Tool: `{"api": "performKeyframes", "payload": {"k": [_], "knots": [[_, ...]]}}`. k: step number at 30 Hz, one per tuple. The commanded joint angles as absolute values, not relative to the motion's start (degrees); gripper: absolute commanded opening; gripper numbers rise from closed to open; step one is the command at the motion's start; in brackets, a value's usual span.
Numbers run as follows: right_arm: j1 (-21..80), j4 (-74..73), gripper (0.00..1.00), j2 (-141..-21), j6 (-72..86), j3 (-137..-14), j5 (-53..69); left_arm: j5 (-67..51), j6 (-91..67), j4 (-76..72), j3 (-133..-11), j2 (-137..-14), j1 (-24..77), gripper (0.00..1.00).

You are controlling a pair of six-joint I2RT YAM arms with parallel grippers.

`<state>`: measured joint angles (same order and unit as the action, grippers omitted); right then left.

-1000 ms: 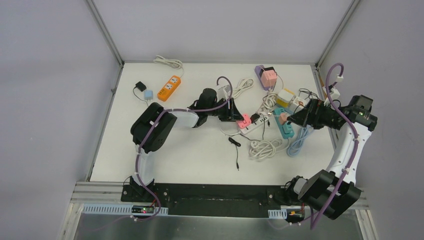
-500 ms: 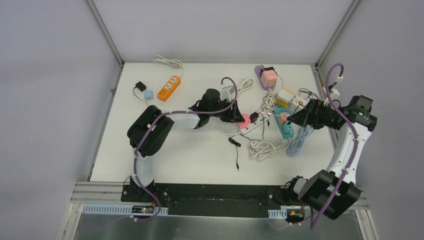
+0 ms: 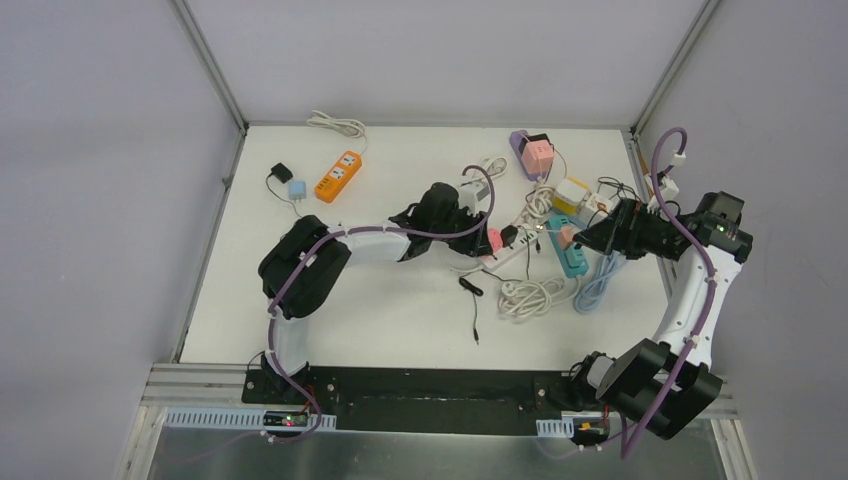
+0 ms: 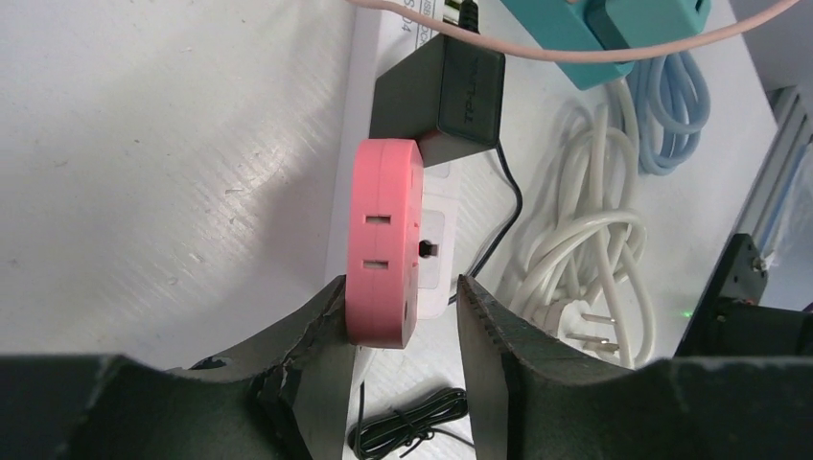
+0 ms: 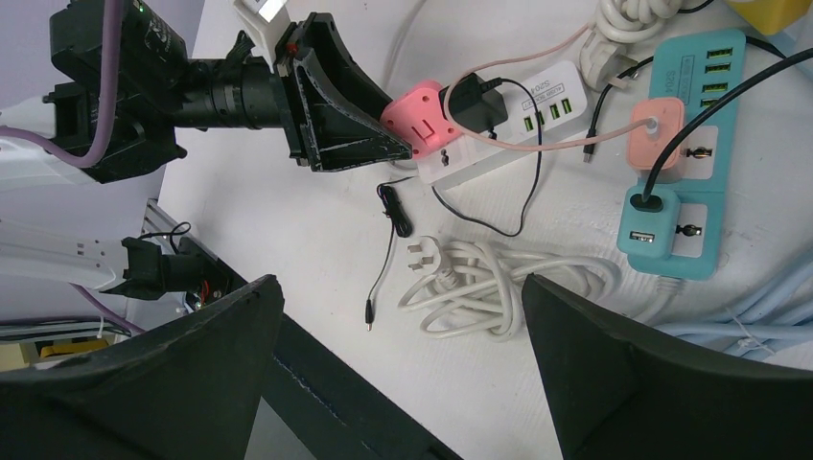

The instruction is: Pull the plug off the socket

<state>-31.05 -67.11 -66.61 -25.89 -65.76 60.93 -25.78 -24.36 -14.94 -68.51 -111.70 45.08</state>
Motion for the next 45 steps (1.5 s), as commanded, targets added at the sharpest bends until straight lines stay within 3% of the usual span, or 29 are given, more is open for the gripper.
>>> {"api": "performKeyframes", "payload": {"k": [1, 10, 17, 23, 29, 33, 45], "knots": [[-31.2, -65.5, 1.0, -65.9, -25.8, -65.6, 63.0, -22.3, -19.8, -14.6, -71.7, -109.0, 46.3, 0.41], [-29.0, -65.9, 1.0, -67.5, -27.0, -66.8, 60.7, -20.1, -18.9, -12.7, -74.1, -110.2, 46.9, 0.35], [-20.0, -69.0, 1.0, -71.5, -30.4, -72.5, 53.3, -24.2, -18.5, -12.5, -76.2, -112.6, 46.9, 0.0], [-10.0, -71.4, 1.0, -77.3, -37.9, -81.0, 45.7, -26.4, -14.1, -12.7, -74.1, -111.3, 46.9, 0.0], [-6.8, -81.9, 1.0, -82.2, -81.3, -81.9, 54.0, -27.5, -7.8, -9.4, -71.8, -108.7, 46.9, 0.0], [-4.0, -85.2, 1.0, -88.5, -95.3, -85.5, 54.0, -28.3, -6.9, -7.0, -71.4, -108.0, 46.9, 0.0], [3.0, -82.5, 0.97, -96.8, -103.0, -86.9, 56.7, -27.4, -4.2, -0.4, -69.9, -105.0, 46.4, 0.0]]}}
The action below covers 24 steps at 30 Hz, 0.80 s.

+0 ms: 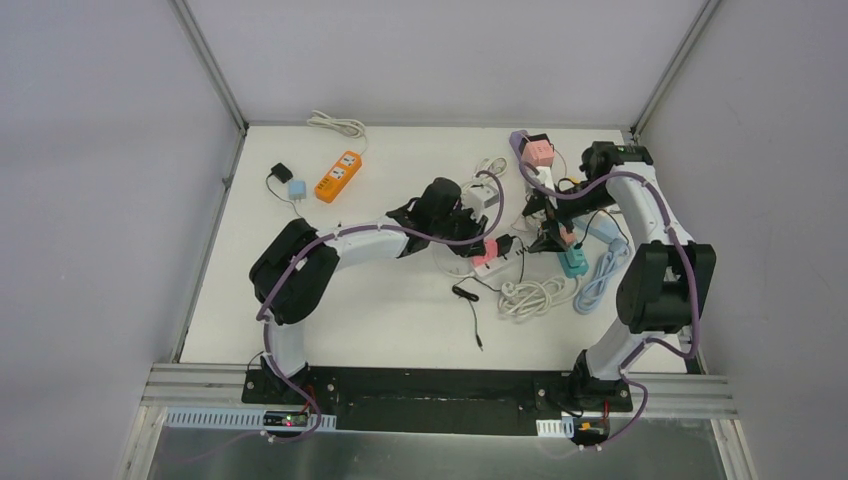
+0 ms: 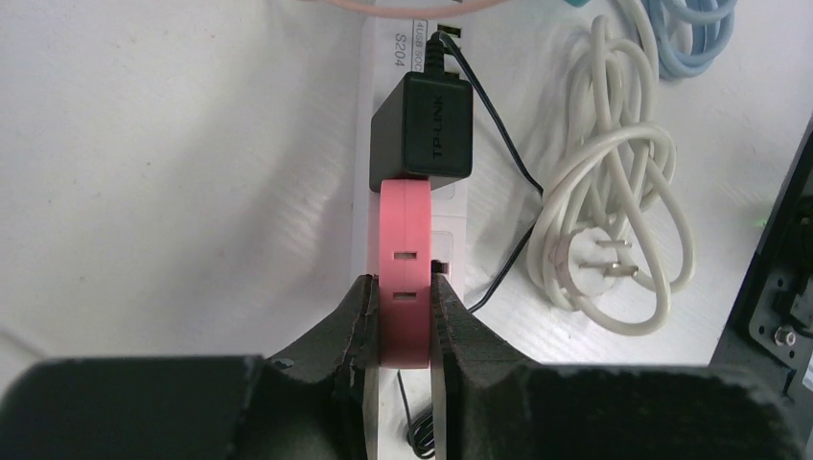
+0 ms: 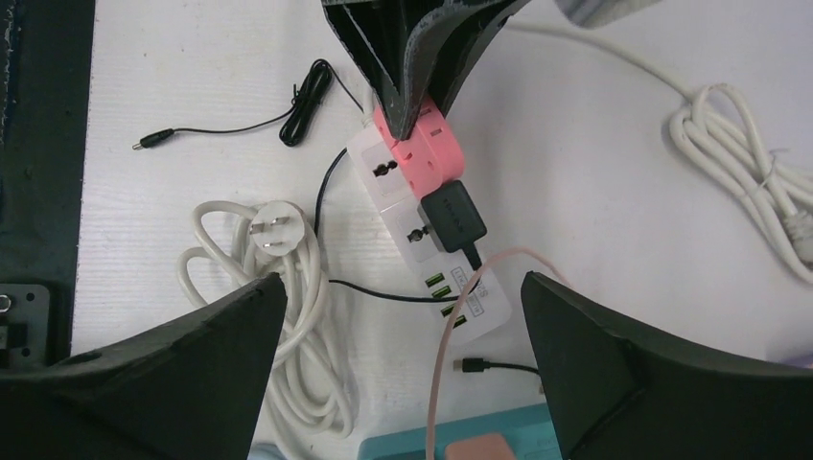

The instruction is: Pull the plug off the socket

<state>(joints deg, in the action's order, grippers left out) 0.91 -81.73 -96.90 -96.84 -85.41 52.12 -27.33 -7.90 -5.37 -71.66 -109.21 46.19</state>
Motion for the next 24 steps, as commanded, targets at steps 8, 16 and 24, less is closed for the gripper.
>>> {"api": "performKeyframes", "payload": {"k": [8, 16, 24], "knots": [[8.5, -82.4, 0.94, -93.3, -94.9, -83.5, 59.4, -27.6, 8.9, 5.0, -63.1, -98.4, 45.4, 0.0], [10.7, -69.4, 0.86, -89.2, -88.1, -71.7, 60.6, -30.1, 14.1, 3.4, -58.0, -96.0, 45.0, 0.0], [10.9, -58.0, 0.82, -93.5, -80.5, -70.8, 60.6, -31.6, 10.6, -7.0, -51.9, -94.6, 45.0, 0.0]]}}
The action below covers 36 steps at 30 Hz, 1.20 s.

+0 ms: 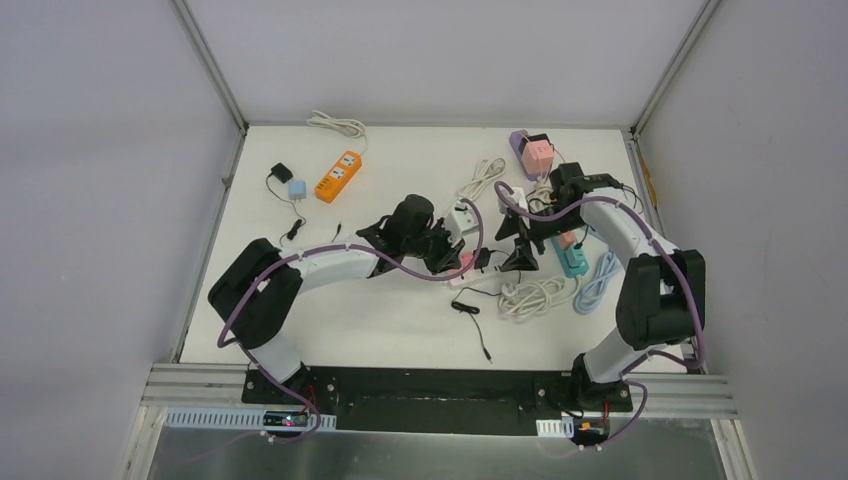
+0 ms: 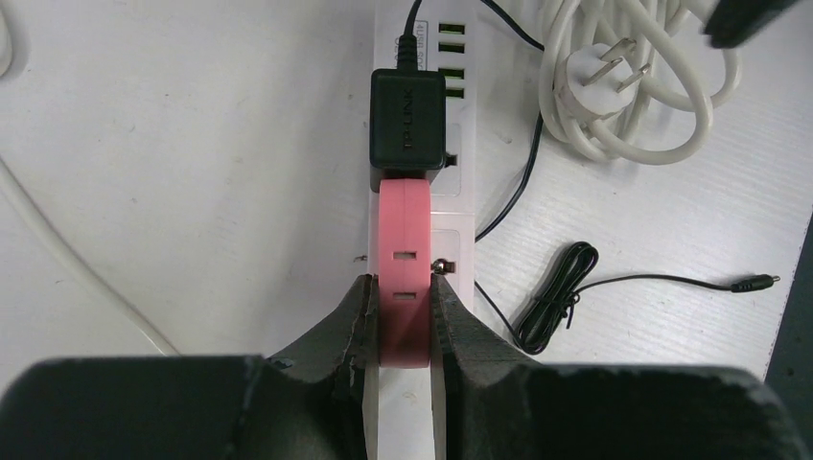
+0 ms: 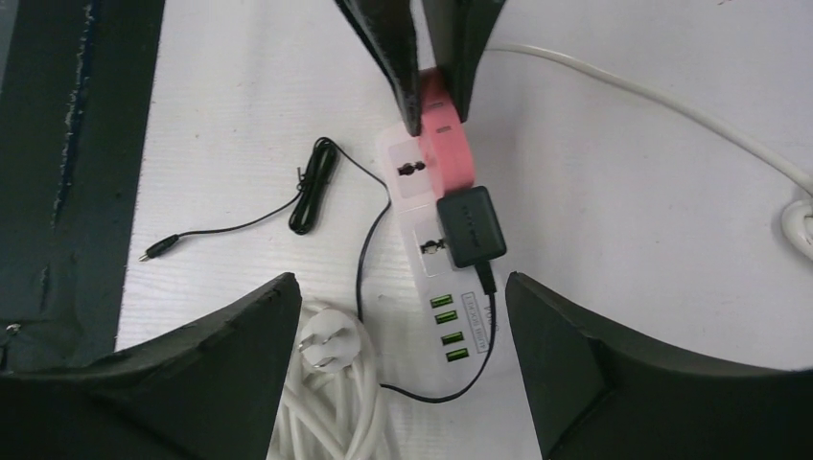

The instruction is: Pull the plug off the socket

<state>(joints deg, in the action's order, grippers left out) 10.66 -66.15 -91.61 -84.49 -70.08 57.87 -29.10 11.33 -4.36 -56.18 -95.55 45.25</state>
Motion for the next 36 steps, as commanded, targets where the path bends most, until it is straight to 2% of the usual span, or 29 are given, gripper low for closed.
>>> {"api": "performKeyframes", "payload": {"k": [1, 8, 13, 18, 25, 29, 36], "knots": [[10.9, -57.1, 0.81, -94.1, -80.1, -71.1, 60.8, -31.7, 9.7, -8.4, -51.2, -94.3, 45.0, 0.0], [15.1, -50.2, 0.8, -97.8, -76.4, -70.4, 56.1, -31.5, 6.0, -14.4, -47.3, -93.3, 45.1, 0.0], [17.0, -48.3, 0.76, -99.2, -75.1, -70.7, 53.7, -30.8, 4.7, -15.6, -46.2, -92.3, 45.1, 0.0], [17.3, -45.9, 0.64, -97.8, -74.7, -67.8, 50.6, -30.4, 2.6, -19.2, -44.0, -91.4, 45.1, 0.0], [18.0, -43.7, 0.54, -95.3, -76.1, -63.0, 48.6, -30.7, 1.9, -21.1, -43.7, -92.3, 45.4, 0.0], [18.6, -43.1, 0.41, -95.0, -75.5, -62.5, 48.1, -28.3, 3.3, -19.0, -44.4, -91.7, 45.8, 0.0], [18.8, -42.0, 0.26, -95.1, -75.0, -62.0, 46.4, -23.4, 1.1, -13.3, -46.8, -91.5, 45.8, 0.0]]}}
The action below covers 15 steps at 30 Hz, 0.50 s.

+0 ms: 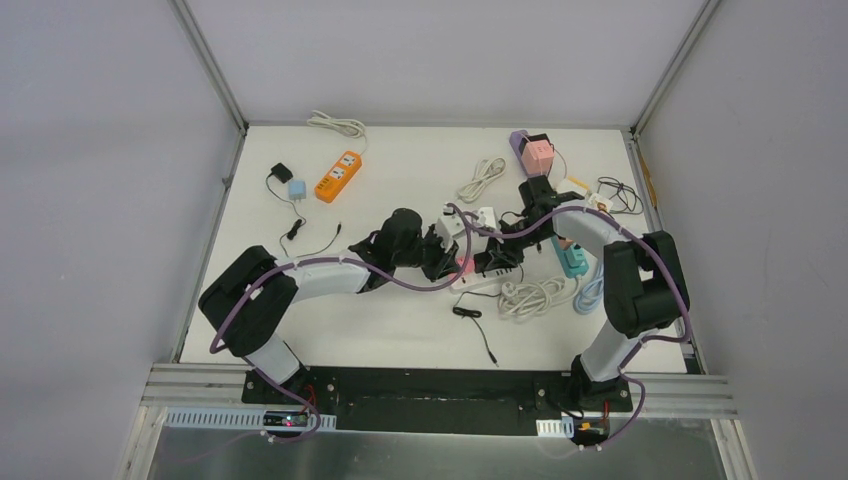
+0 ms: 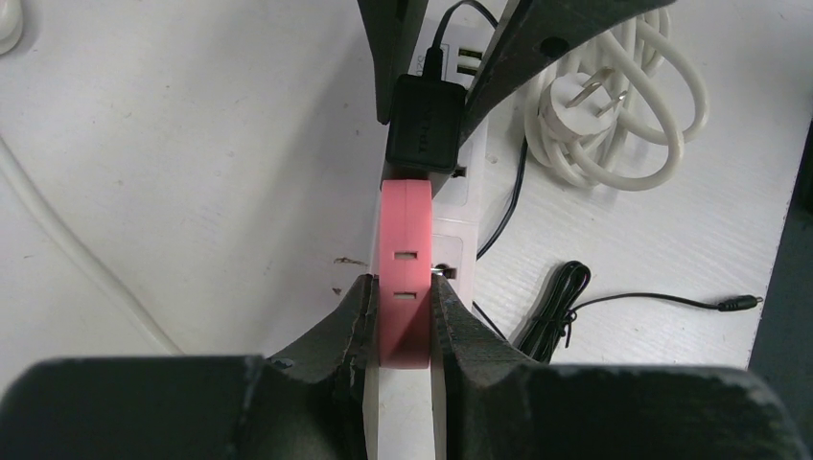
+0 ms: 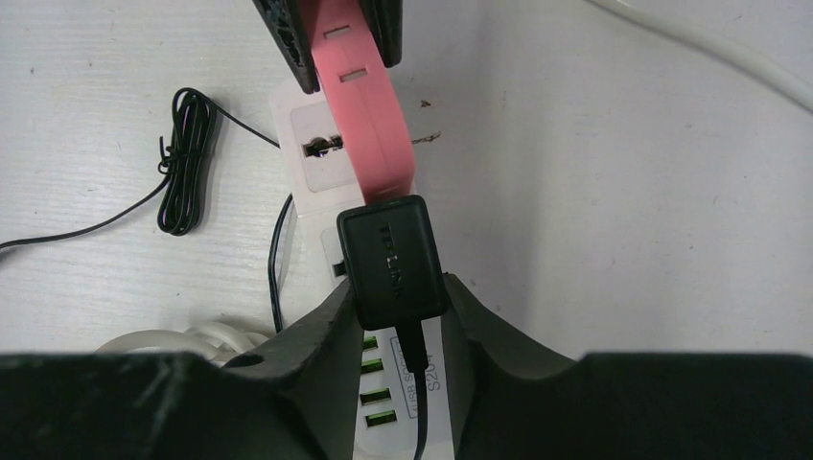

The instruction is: Pull the plug off the socket

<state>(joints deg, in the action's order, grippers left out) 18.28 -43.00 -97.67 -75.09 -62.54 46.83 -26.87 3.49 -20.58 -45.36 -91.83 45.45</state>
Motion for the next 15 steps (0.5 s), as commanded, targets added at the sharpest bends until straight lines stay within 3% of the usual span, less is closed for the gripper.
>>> {"api": "performKeyframes", "payload": {"k": [1, 5, 10, 15], "knots": [[18.9, -42.0, 0.25, -95.1, -75.0, -62.0, 46.1, -24.3, 0.3, -13.4, -47.3, -92.0, 45.7, 0.0], [19.1, -41.7, 0.2, -95.1, -75.0, -61.7, 45.4, -26.0, -1.7, -13.9, -48.1, -93.4, 46.1, 0.0], [19.2, -41.7, 0.17, -95.1, -75.0, -61.7, 45.0, -20.1, 9.3, -11.7, -46.0, -89.6, 48.7, 0.0], [19.2, -41.7, 0.17, -95.2, -75.0, -61.8, 44.7, -24.3, 0.8, -14.8, -46.2, -91.5, 46.9, 0.0]]}}
